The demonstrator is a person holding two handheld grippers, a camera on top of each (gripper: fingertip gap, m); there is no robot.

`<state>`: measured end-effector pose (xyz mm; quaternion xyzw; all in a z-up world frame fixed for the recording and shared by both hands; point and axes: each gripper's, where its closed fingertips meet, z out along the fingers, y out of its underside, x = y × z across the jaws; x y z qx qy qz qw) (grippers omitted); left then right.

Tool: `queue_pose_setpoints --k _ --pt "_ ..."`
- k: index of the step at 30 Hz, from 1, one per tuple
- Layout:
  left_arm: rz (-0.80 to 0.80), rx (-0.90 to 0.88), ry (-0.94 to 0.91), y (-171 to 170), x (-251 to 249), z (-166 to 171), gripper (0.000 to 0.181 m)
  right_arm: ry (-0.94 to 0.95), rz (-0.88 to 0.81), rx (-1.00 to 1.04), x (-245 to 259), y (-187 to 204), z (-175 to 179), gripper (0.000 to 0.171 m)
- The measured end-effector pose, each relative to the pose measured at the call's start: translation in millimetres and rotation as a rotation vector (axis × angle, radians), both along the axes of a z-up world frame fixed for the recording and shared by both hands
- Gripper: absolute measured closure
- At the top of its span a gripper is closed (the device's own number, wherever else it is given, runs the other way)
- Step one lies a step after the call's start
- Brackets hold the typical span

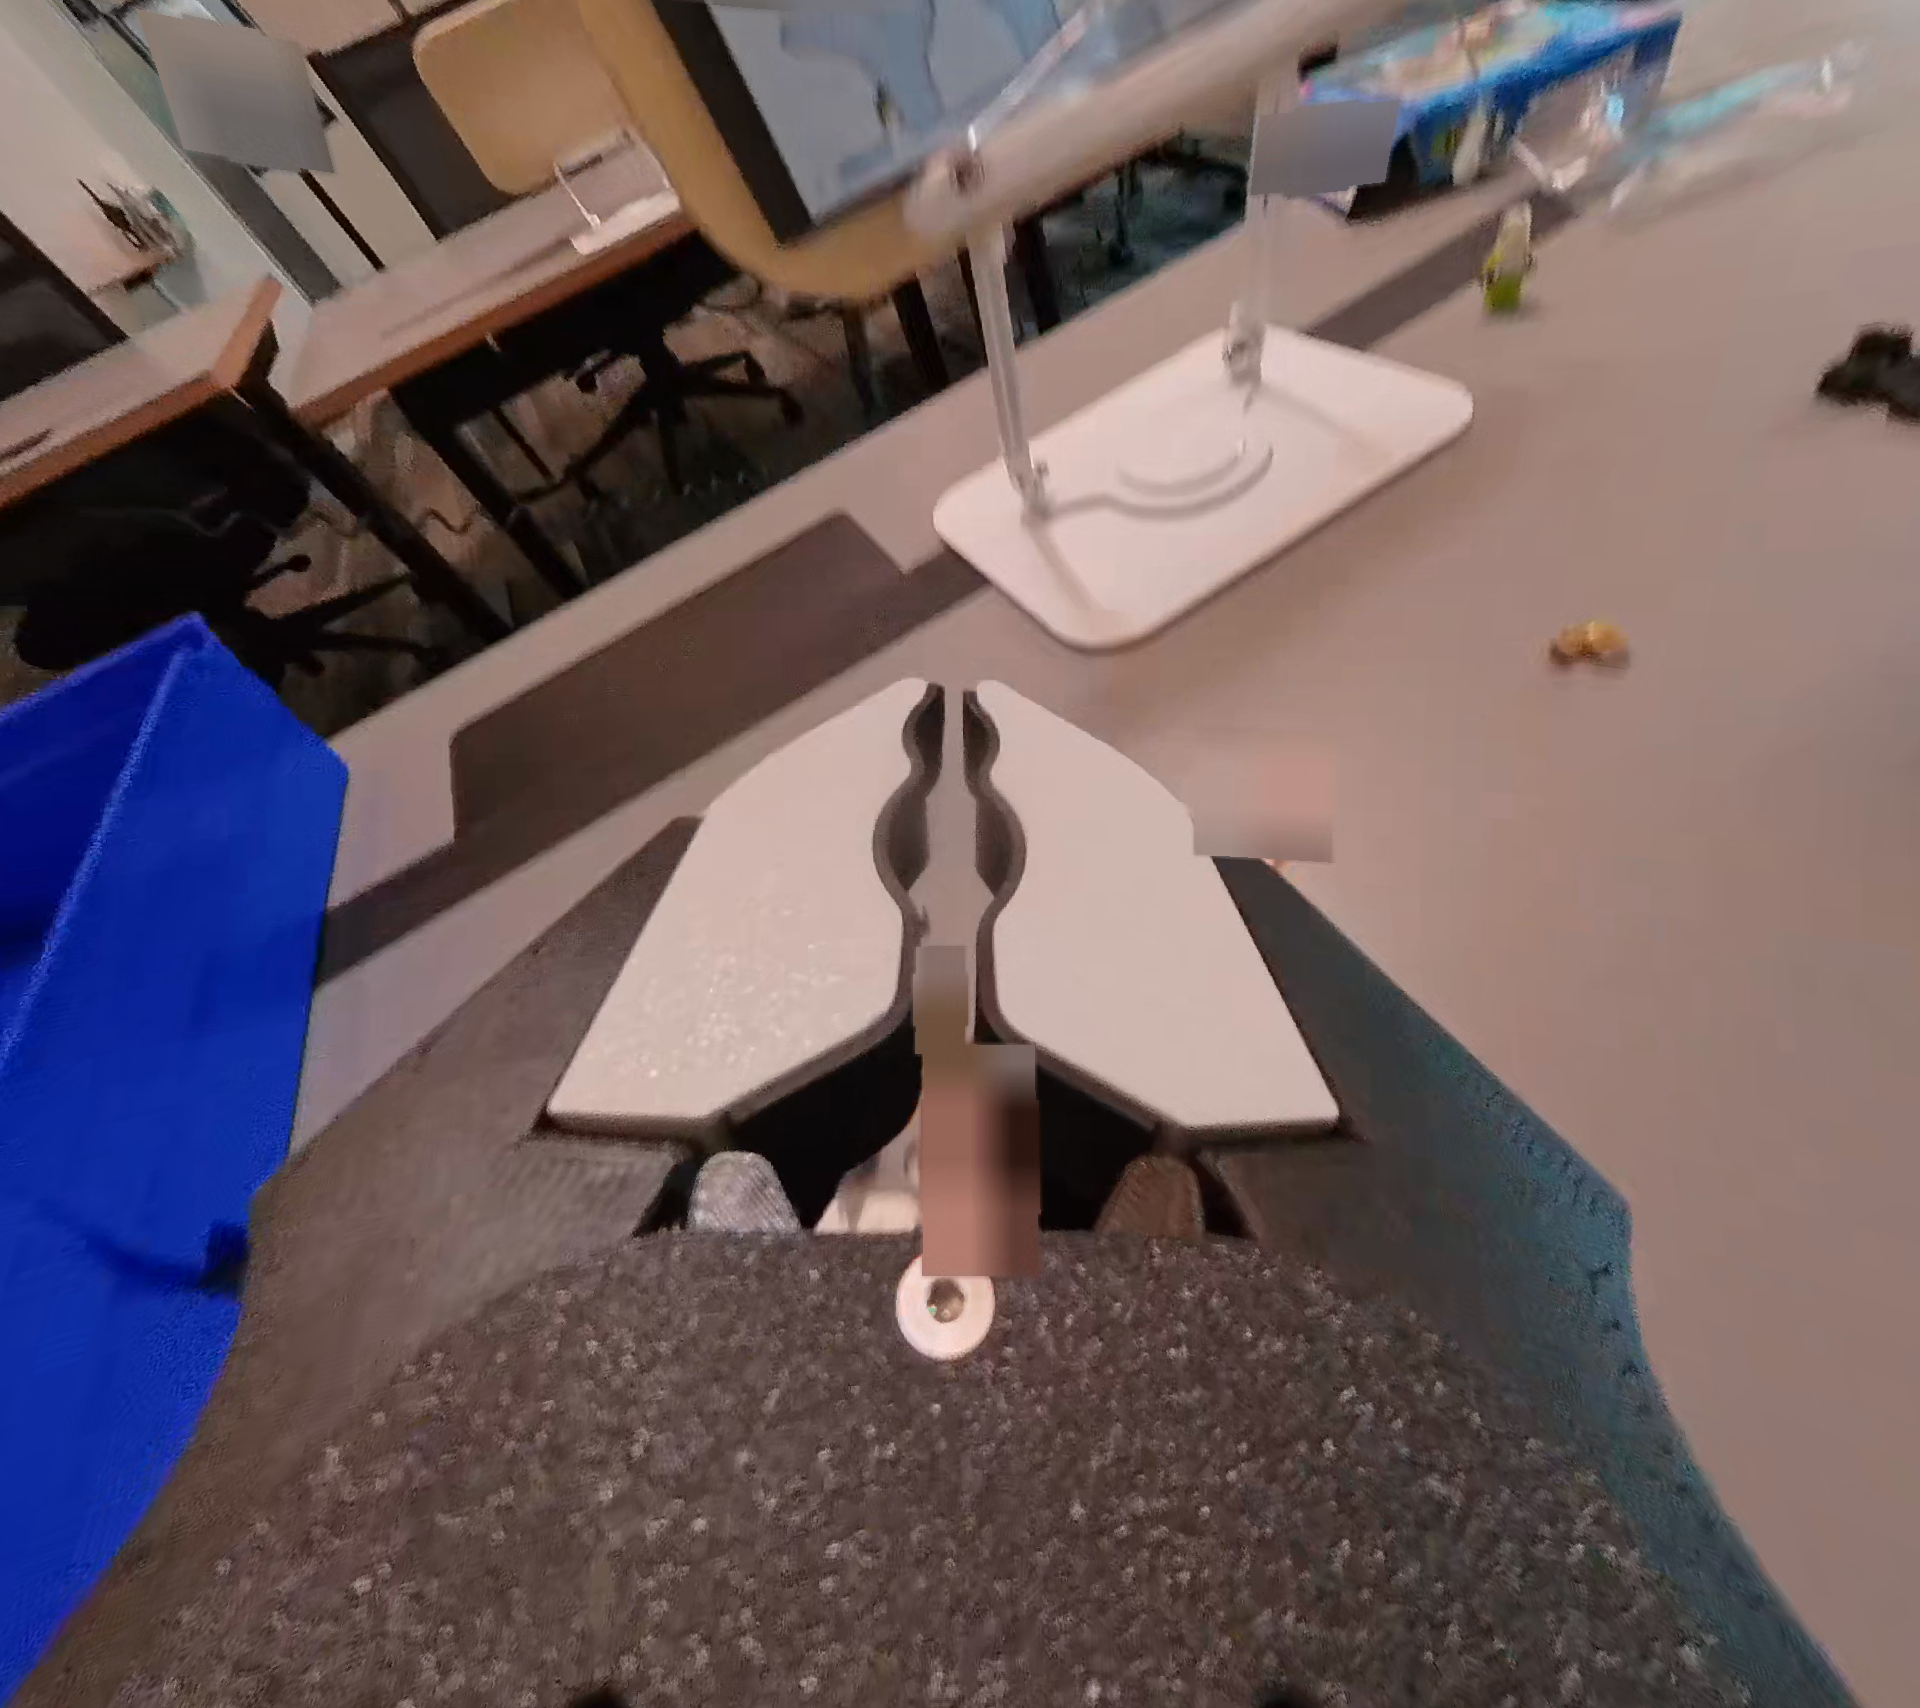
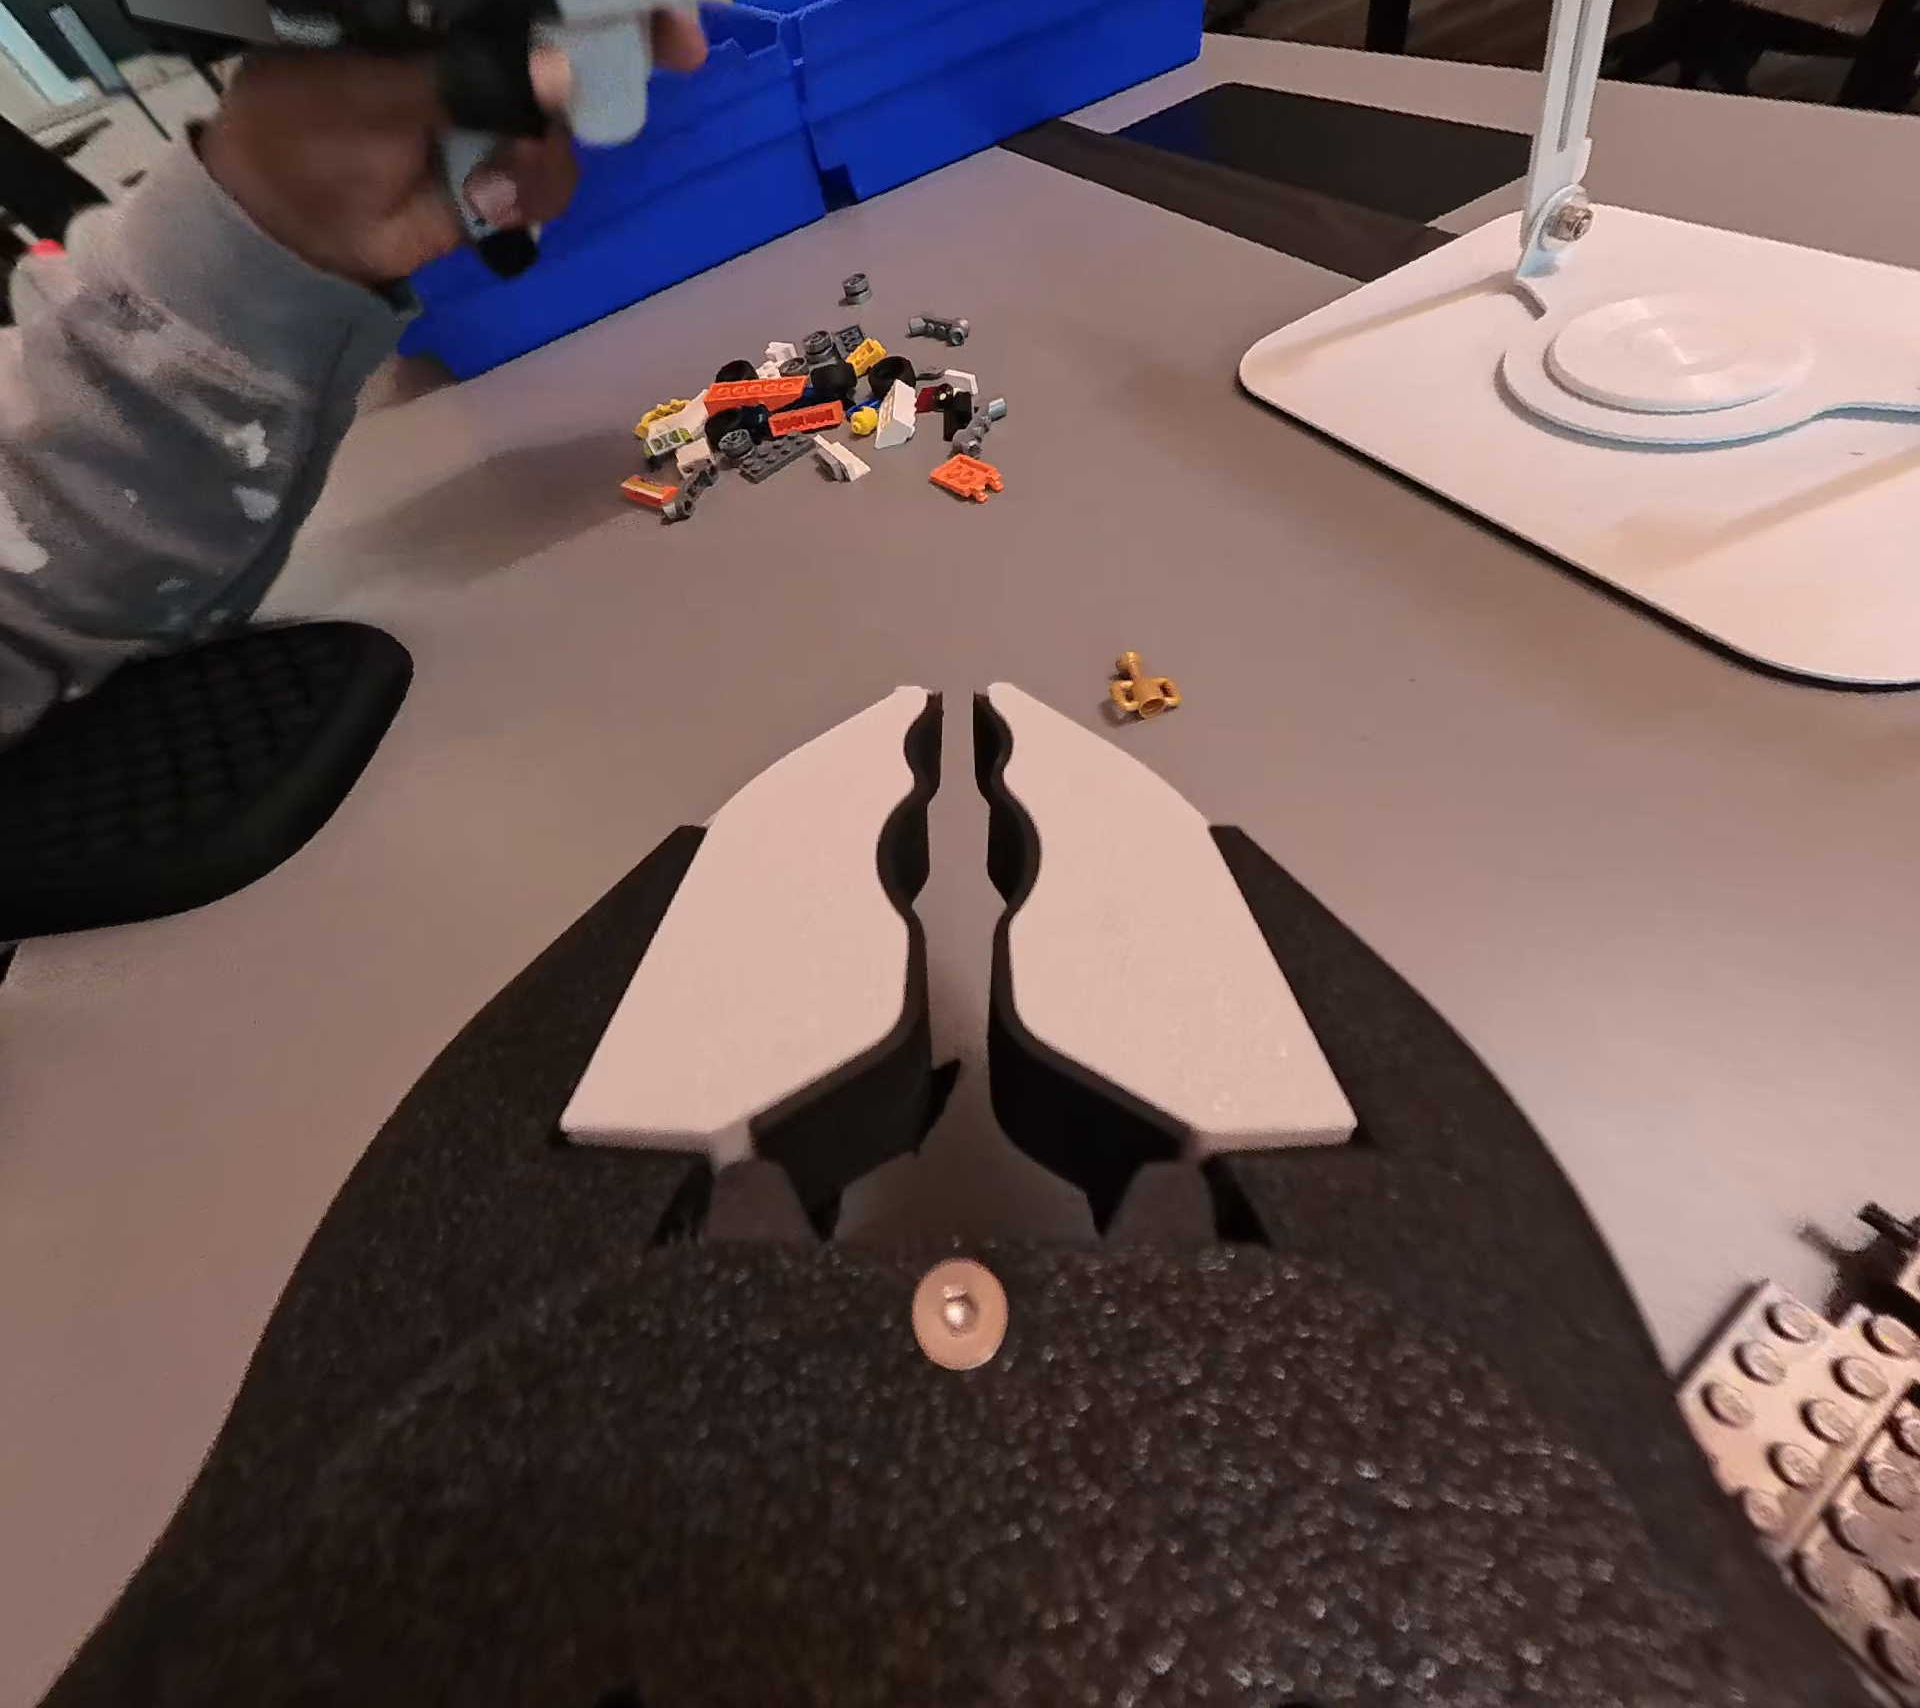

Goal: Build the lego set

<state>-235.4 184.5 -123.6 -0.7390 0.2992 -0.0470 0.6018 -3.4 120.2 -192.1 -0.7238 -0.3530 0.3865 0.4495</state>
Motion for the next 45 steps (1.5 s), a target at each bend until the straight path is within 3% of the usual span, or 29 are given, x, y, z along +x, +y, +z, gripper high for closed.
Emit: queue_pose_setpoints --k 6,17,24,29,45 --pt "-0.085 -0.13 0.045 -35.5 -19.1 -55.5 0.174 0.005 -0.012 -0.036 -1.2 0.4 -7.1 0.166" --pt "-0.304 -0.436 0.281 -92.1 -42.3 -115.8 0.162 -0.016 -0.009 -0.045 -2.9 -0.1 -13.2 0.165" --pt "-0.188 -0.482 0.304 -91.7 -76.2 -121.9 0.157 -0.036 0.001 -0.042 -4.6 -1.7 -16.3 0.165" --pt "-0.192 -0.516 0.323 -90.1 -76.7 -133.8 0.155 -0.041 0.007 -0.048 -5.9 -2.3 -18.2 0.165" --pt "-0.149 -0.485 0.299 -81.4 -81.1 -126.7 0.18 -0.048 0.009 -0.049 -6.5 -2.8 -19.2 0.165"
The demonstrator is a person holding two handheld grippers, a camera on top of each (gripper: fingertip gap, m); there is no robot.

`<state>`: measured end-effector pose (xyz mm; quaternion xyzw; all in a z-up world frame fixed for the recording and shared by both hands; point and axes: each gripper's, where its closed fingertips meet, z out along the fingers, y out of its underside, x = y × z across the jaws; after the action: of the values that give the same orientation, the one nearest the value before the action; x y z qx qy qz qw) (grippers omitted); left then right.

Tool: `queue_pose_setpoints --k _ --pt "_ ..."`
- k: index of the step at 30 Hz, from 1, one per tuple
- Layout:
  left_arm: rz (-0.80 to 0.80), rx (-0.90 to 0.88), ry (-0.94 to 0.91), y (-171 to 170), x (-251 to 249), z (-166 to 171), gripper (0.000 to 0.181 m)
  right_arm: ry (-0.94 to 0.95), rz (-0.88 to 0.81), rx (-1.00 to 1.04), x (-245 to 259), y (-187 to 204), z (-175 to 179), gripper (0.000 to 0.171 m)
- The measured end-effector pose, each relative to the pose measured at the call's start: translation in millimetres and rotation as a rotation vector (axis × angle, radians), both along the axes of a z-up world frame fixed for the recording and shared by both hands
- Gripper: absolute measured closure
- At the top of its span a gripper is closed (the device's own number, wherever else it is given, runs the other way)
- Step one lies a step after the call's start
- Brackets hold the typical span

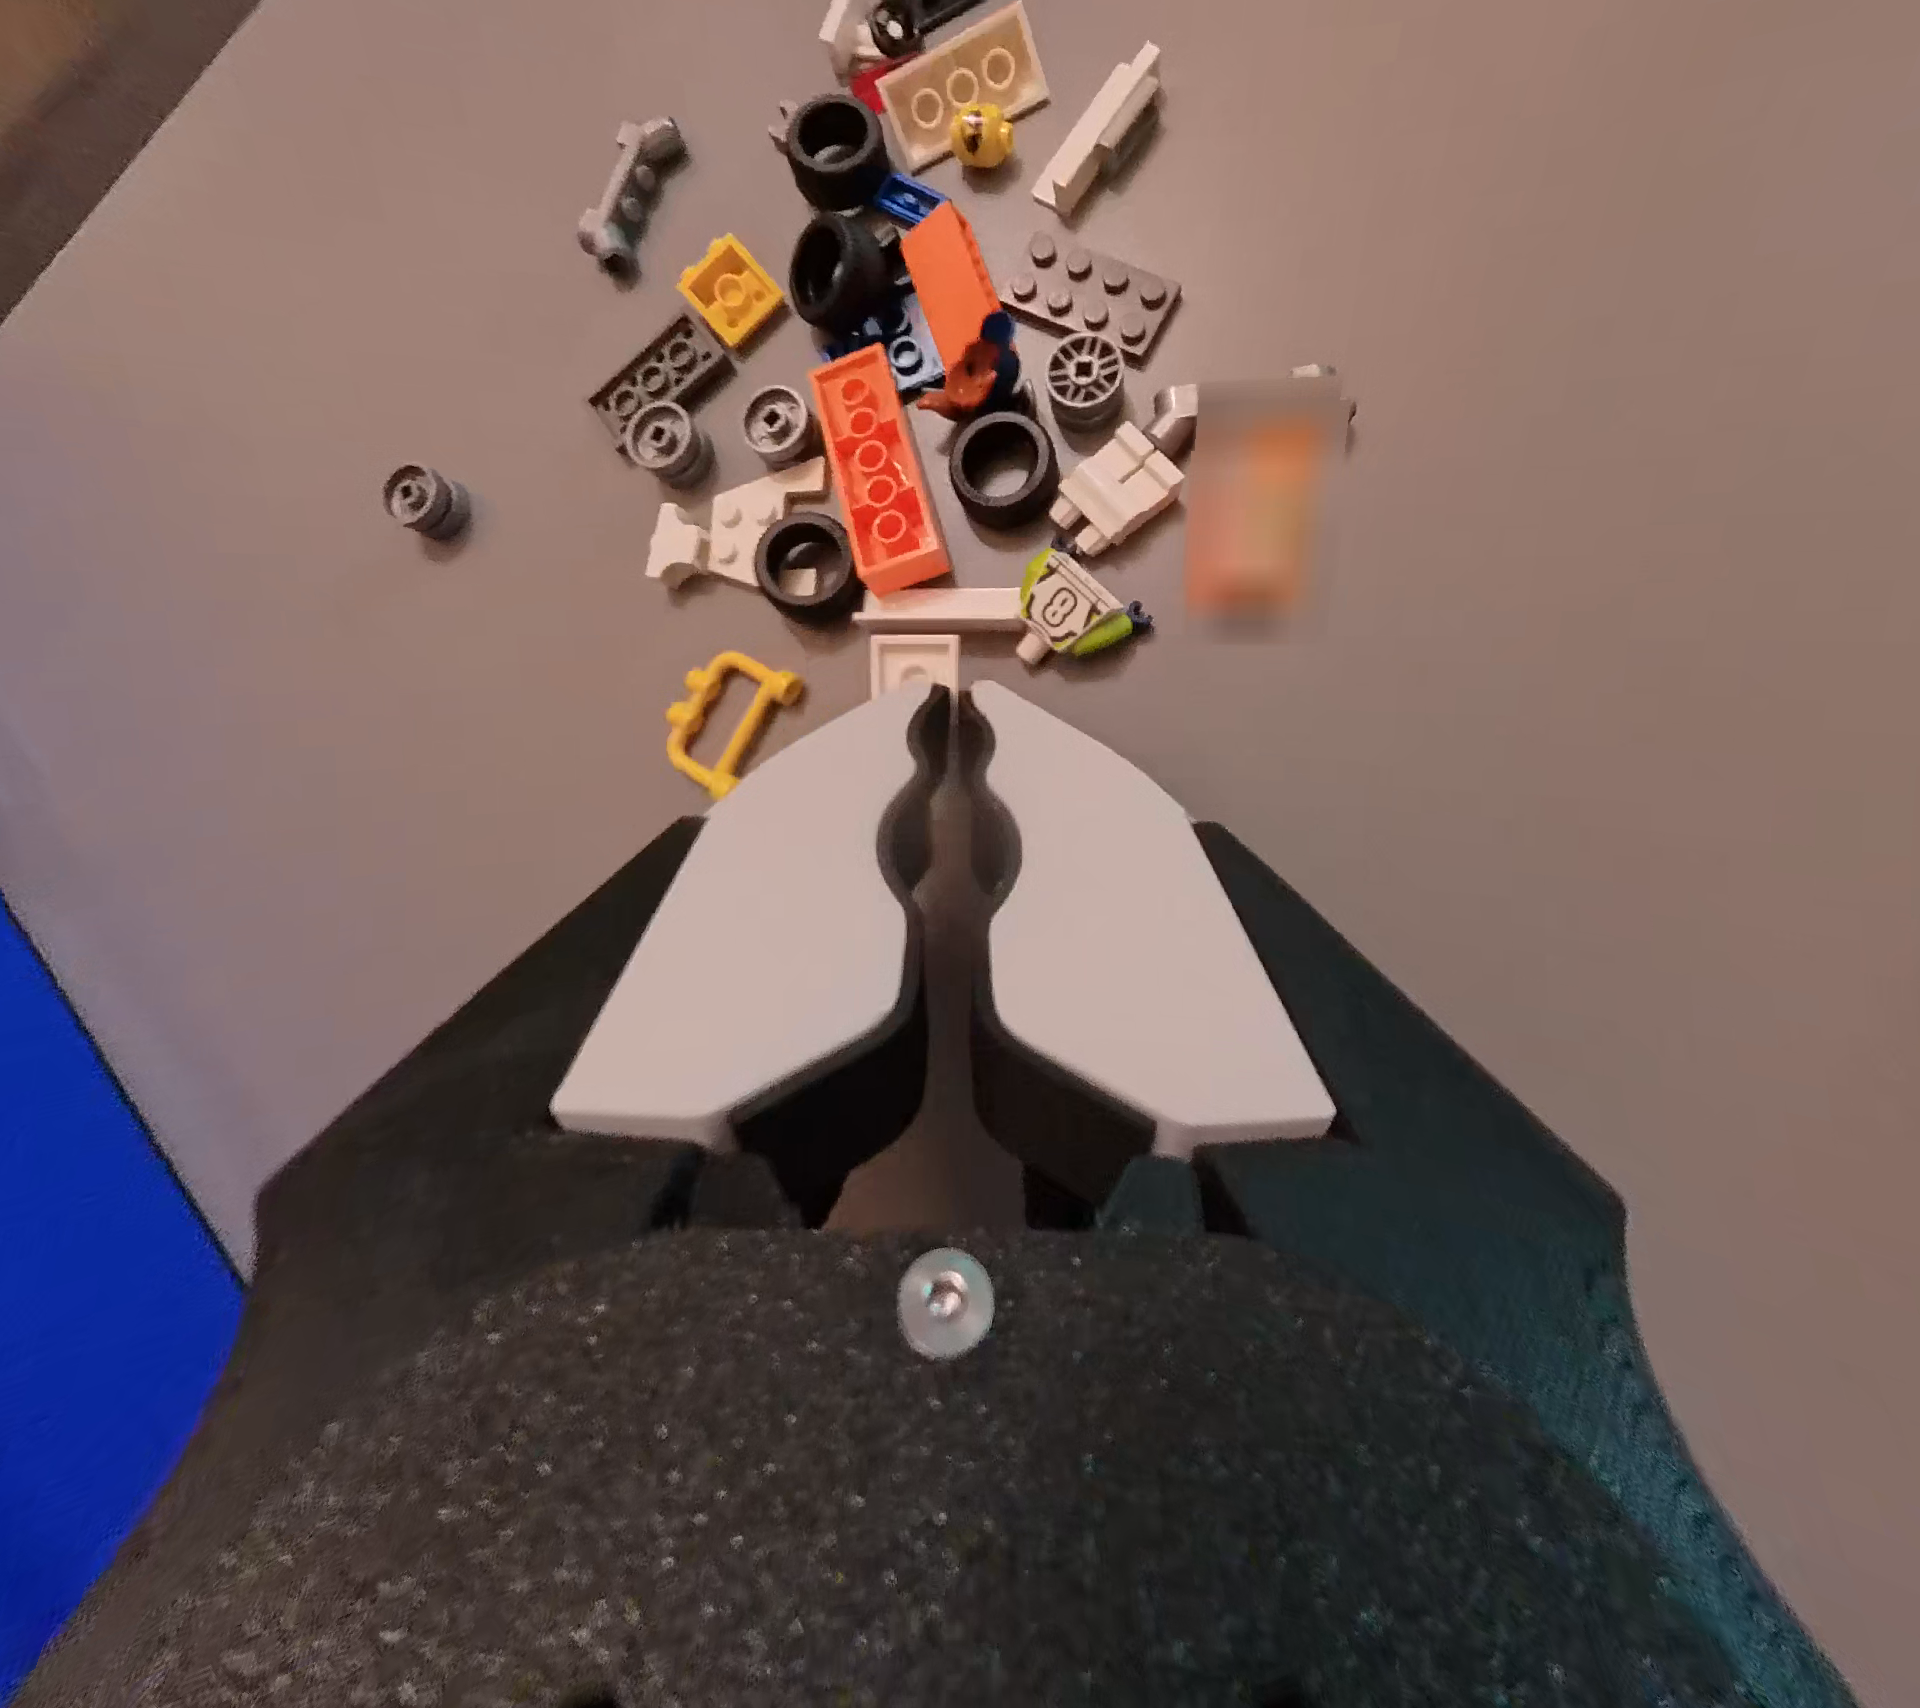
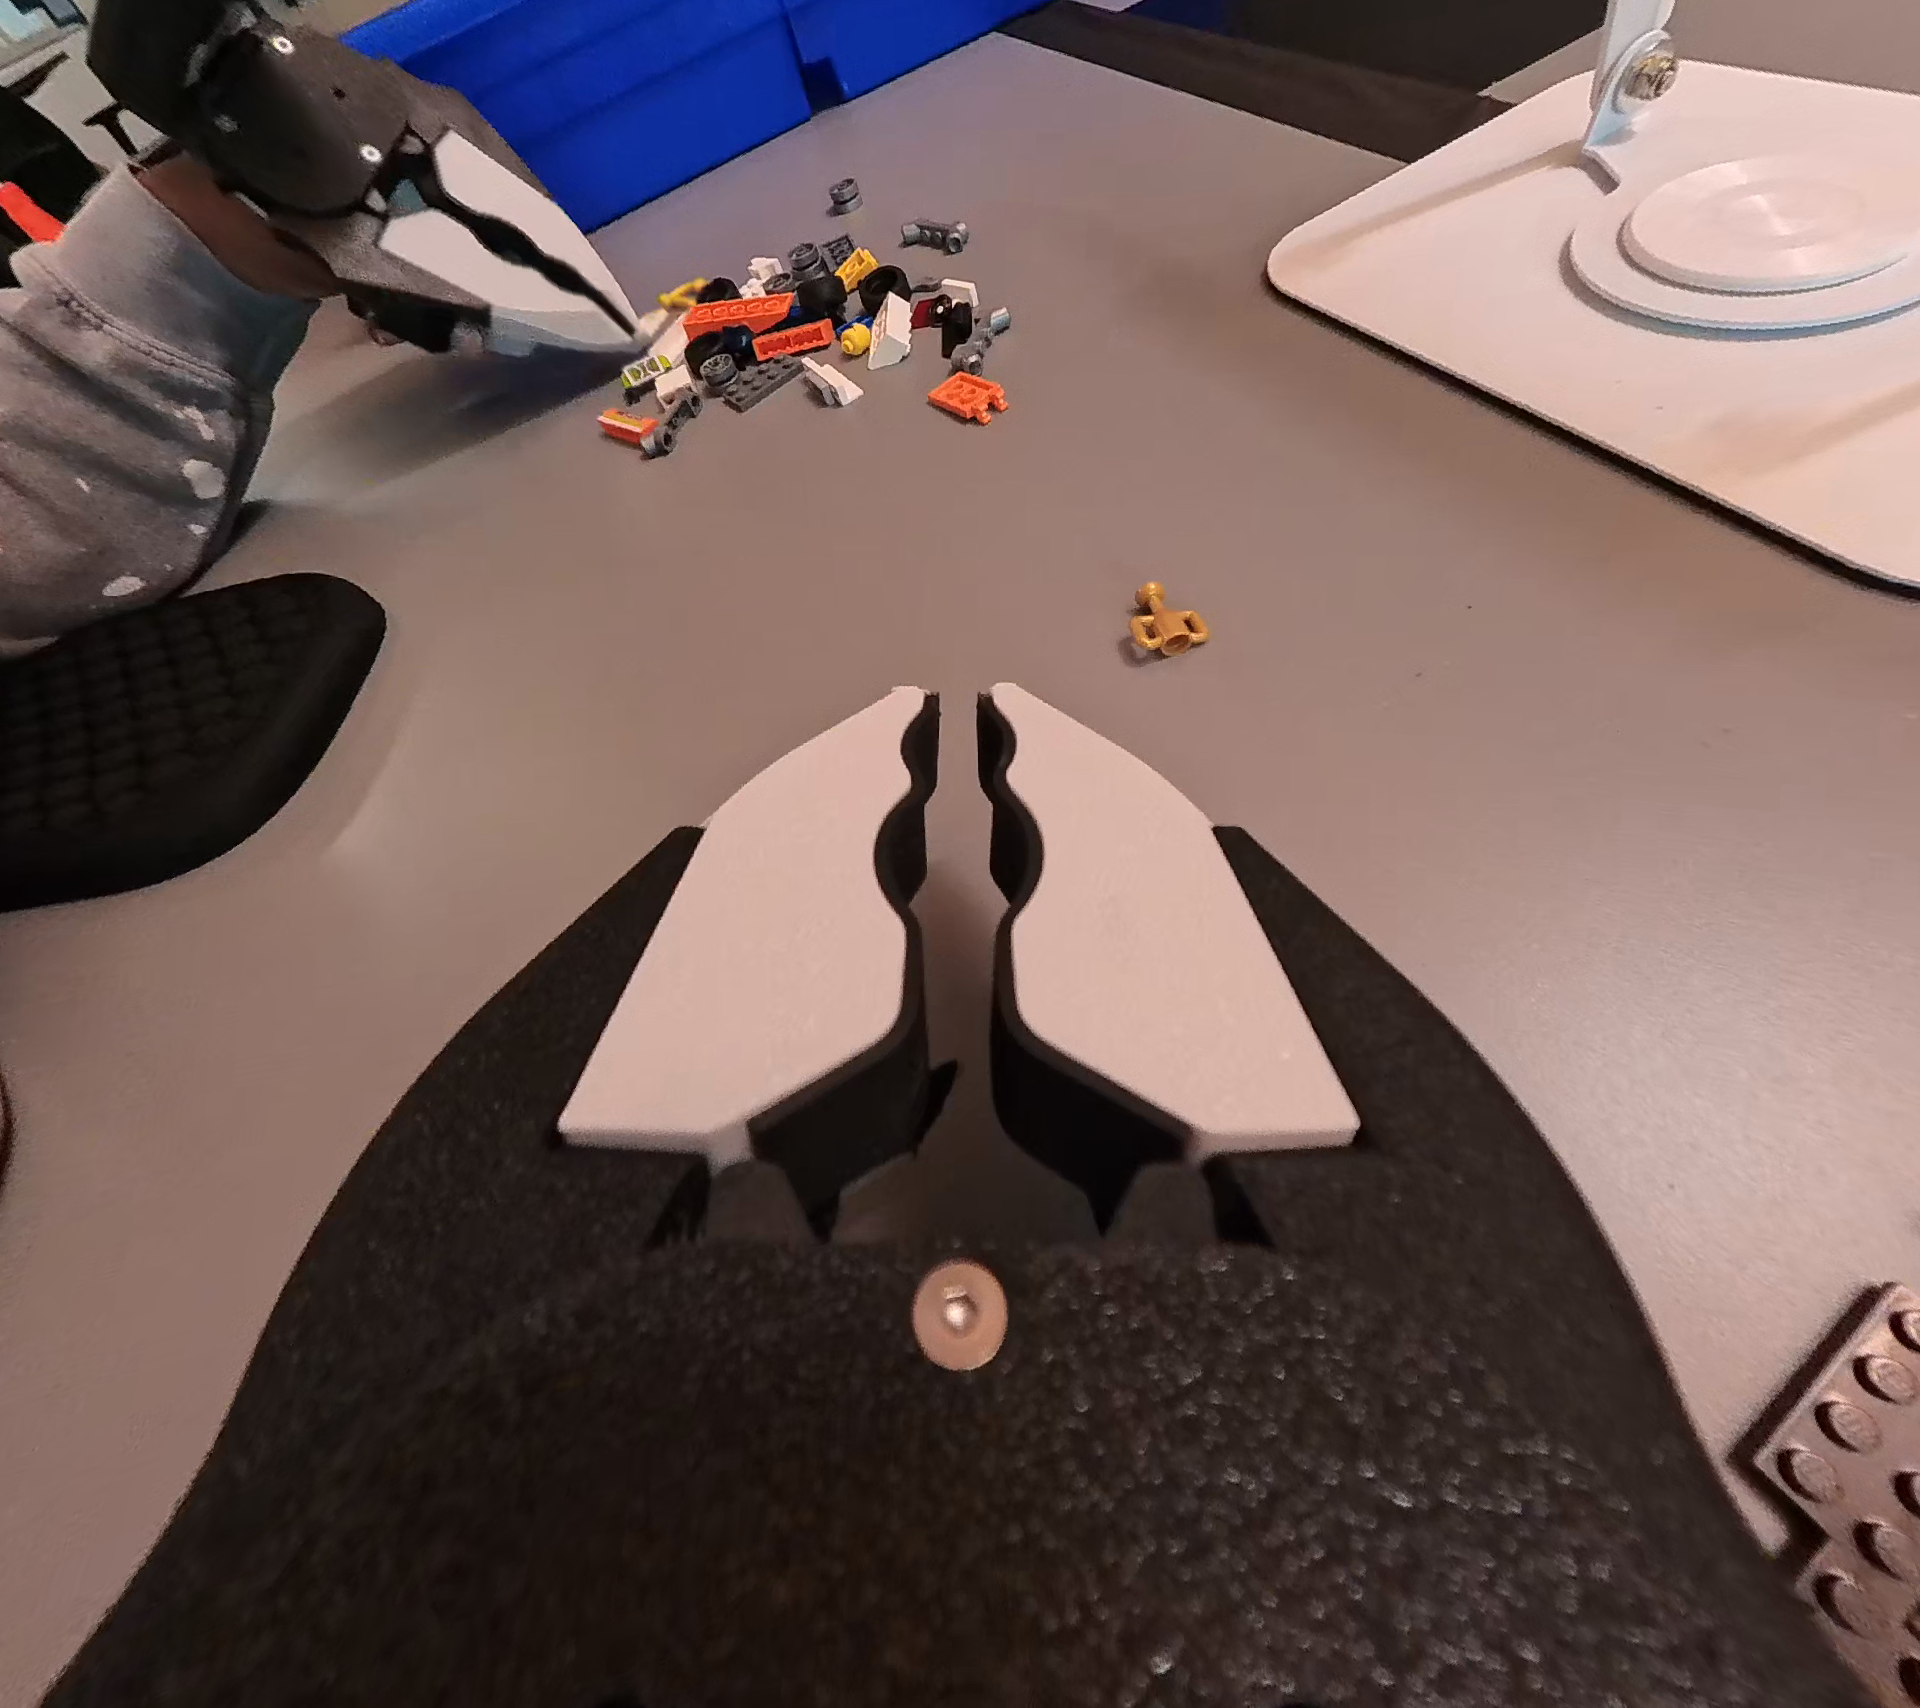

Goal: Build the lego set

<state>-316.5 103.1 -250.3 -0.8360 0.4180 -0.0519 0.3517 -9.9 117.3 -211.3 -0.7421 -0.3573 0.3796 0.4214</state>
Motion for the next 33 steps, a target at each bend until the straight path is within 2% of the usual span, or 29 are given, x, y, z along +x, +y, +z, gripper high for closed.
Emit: queue_pose_setpoints --k 6,8,11,13,15,19,21,25,29,33 --pt "-0.012 0.059 -0.114 -1.4 5.1 20.5 0.18 0.002 0.006 0.003 -0.6 -1.2 1.1 0.165" --pt "-0.069 0.098 -0.271 -3.9 23.7 41.7 0.18 0.006 0.008 0.005 -1.1 -1.9 2.1 0.164" --pt "-0.24 0.137 -0.652 -18.9 65.8 89.2 0.18 0.033 0.021 0.027 -5.6 -5.0 8.7 0.165" --pt "-0.346 0.083 -0.885 -31.1 93.7 111.8 0.18 0.072 0.057 0.083 -15.2 -12.7 21.1 0.165" --pt "-0.423 -0.006 -1.04 -39.8 121.7 120.7 0.18 0.082 0.109 0.167 -28.8 -23.9 32.9 0.164" --pt "-0.53 -0.259 -1.265 -55.2 177.0 127.7 0.181 0.03 0.218 0.397 -57.0 -51.1 49.5 0.158" --pt "-0.523 -0.363 -1.359 -54.2 198.6 132.9 0.181 -0.002 0.217 0.535 -64.4 -59.9 59.4 0.151" --pt "-0.494 -0.552 -1.453 -52.8 233.8 137.2 0.181 -0.053 0.13 0.762 -62.3 -63.0 81.7 0.145" --pt "-0.467 -0.667 -1.464 -54.4 254.9 140.4 0.181 -0.066 0.089 0.816 -55.4 -60.3 88.6 0.138" --pt "-0.462 -0.687 -1.445 -58.3 268.0 138.0 0.18 -0.109 0.075 0.87 -49.0 -56.6 86.6 0.144"
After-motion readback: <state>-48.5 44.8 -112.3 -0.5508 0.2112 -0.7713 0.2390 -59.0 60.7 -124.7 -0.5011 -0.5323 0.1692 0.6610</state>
